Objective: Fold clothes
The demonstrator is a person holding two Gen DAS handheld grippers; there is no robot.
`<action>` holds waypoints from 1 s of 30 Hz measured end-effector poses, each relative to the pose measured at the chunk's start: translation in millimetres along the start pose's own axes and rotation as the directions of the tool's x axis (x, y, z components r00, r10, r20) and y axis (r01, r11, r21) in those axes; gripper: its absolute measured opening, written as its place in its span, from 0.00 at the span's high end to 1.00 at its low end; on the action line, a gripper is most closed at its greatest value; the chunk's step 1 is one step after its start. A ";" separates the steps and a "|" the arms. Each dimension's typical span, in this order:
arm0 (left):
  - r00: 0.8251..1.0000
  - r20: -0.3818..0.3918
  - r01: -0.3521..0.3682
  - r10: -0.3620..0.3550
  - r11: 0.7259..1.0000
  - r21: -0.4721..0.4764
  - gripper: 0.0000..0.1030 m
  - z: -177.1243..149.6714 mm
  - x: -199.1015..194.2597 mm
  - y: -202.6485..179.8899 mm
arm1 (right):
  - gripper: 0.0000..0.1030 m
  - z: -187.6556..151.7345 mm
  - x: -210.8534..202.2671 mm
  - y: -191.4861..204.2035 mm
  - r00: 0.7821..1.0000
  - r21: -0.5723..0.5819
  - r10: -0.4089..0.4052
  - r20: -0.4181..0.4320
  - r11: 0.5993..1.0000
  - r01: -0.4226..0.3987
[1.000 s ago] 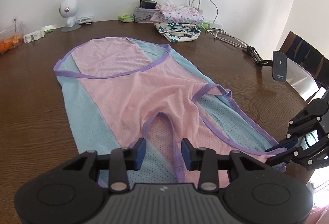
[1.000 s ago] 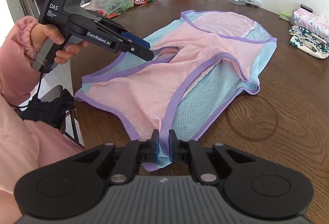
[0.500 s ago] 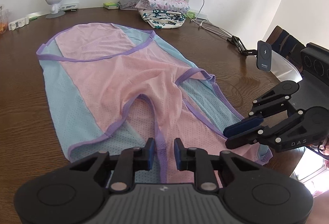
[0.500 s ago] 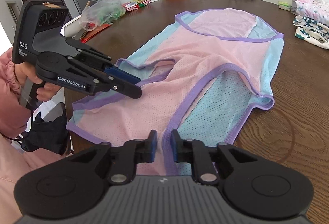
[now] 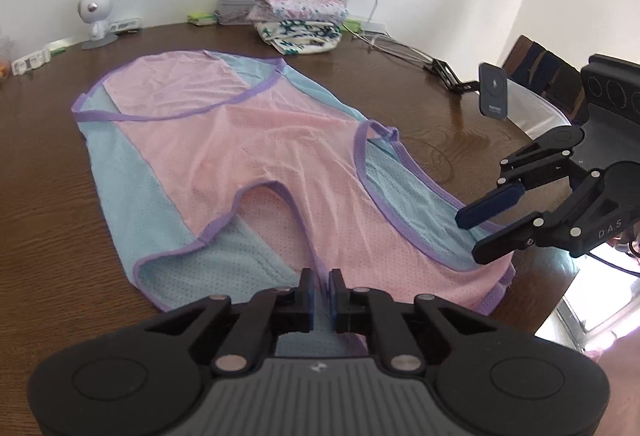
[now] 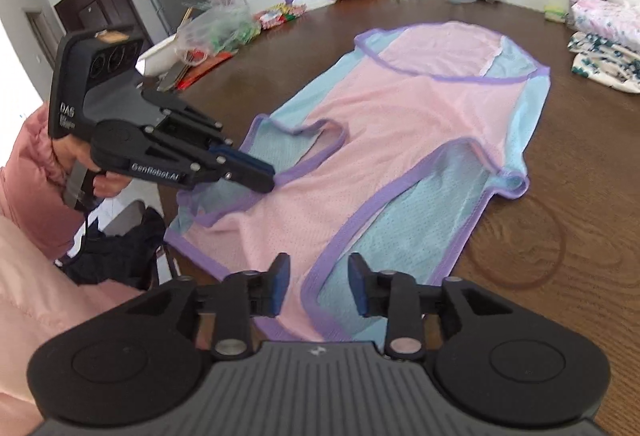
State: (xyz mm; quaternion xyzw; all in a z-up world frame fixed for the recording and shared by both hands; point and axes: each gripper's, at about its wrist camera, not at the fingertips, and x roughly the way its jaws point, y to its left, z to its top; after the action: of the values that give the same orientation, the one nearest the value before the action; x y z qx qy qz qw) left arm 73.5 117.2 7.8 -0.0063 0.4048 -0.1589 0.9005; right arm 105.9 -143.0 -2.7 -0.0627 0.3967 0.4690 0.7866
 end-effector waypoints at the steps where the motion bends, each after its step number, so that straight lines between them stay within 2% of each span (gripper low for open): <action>1: 0.999 0.020 -0.049 0.049 0.999 0.008 0.79 3.9 -2.4 2.2 | 0.65 4.6 -1.8 -3.8 0.999 -0.001 -0.045 0.025 0.999 0.045; 3: 0.989 0.050 -0.140 0.138 0.989 0.044 0.73 11.6 -3.9 6.5 | 0.65 13.5 -1.7 -11.4 0.984 -0.013 -0.167 0.060 0.986 0.168; 5: 0.980 0.049 -0.196 0.193 0.977 0.078 0.72 18.3 0.1 9.3 | 0.65 22.1 5.3 -19.4 0.955 -0.051 -0.288 0.073 0.955 0.292; 11: 0.973 0.006 -0.225 0.229 0.954 0.199 0.71 27.5 24.0 7.6 | 0.63 38.8 40.9 -40.8 0.902 -0.140 -0.431 0.036 0.891 0.432; 12: 0.969 0.010 -0.244 0.248 0.943 0.225 0.71 27.0 27.7 5.4 | 0.62 40.0 45.3 -43.3 0.893 -0.138 -0.448 0.031 0.883 0.448; 14: 0.962 0.020 -0.268 0.272 0.928 0.259 0.72 26.0 32.4 3.2 | 0.60 40.6 50.1 -48.0 0.891 -0.114 -0.454 0.025 0.884 0.454; 15: 0.960 0.022 -0.275 0.280 0.922 0.272 0.78 25.8 34.6 3.1 | 0.60 41.0 51.9 -50.5 0.888 -0.096 -0.460 0.020 0.883 0.460; 16: 0.959 0.019 -0.275 0.281 0.919 0.283 0.94 25.6 36.5 3.5 | 0.60 40.7 53.2 -53.3 0.887 -0.081 -0.462 0.014 0.884 0.461; 17: 0.959 0.015 -0.275 0.283 0.917 0.288 0.98 24.9 37.7 4.5 | 0.64 39.8 53.7 -56.1 0.892 -0.065 -0.453 0.010 0.889 0.452; 18: 0.957 0.012 -0.280 0.289 0.915 0.290 0.98 23.9 38.5 5.6 | 0.71 39.4 52.3 -58.2 0.900 -0.052 -0.437 0.007 0.898 0.436; 19: 0.955 0.012 -0.287 0.297 0.912 0.292 0.98 22.9 38.2 7.2 | 0.90 39.1 51.1 -59.7 0.905 -0.044 -0.426 0.003 0.904 0.425; 24: 0.947 0.021 -0.314 0.321 0.908 0.277 0.99 15.6 24.8 19.1 | 0.90 36.1 50.9 -48.6 0.874 -0.165 -0.487 -0.012 0.863 0.478; 25: 0.948 0.025 -0.313 0.318 0.911 0.270 0.99 13.7 21.4 21.4 | 0.90 35.0 50.7 -46.1 0.874 -0.180 -0.486 -0.008 0.860 0.477; 26: 0.952 0.029 -0.303 0.306 0.918 0.257 0.98 11.9 17.7 23.0 | 0.89 34.1 50.3 -44.0 0.876 -0.190 -0.483 -0.003 0.860 0.474; 27: 0.954 0.034 -0.297 0.297 0.924 0.243 0.92 10.5 14.6 23.7 | 0.87 33.9 49.2 -43.7 0.881 -0.178 -0.473 0.004 0.866 0.466; 28: 0.955 0.040 -0.295 0.294 0.927 0.231 0.90 9.3 11.9 24.0 | 0.77 33.6 47.9 -43.6 0.884 -0.166 -0.467 0.011 0.871 0.462; 29: 0.954 0.050 -0.300 0.296 0.927 0.225 0.80 7.8 9.1 23.1 | 0.58 32.9 46.2 -44.4 0.882 -0.151 -0.471 0.023 0.870 0.469; 30: 0.951 0.059 -0.308 0.303 0.925 0.224 0.68 6.4 7.1 22.2 | 0.53 32.0 44.6 -45.4 0.880 -0.137 -0.474 0.033 0.870 0.474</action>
State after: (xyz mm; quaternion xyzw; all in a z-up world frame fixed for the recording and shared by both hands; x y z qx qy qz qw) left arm 88.8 135.4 3.8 0.1595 0.3692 -0.0625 0.9134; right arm 170.7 -122.4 -23.9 -0.2138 0.3360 0.2884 0.8707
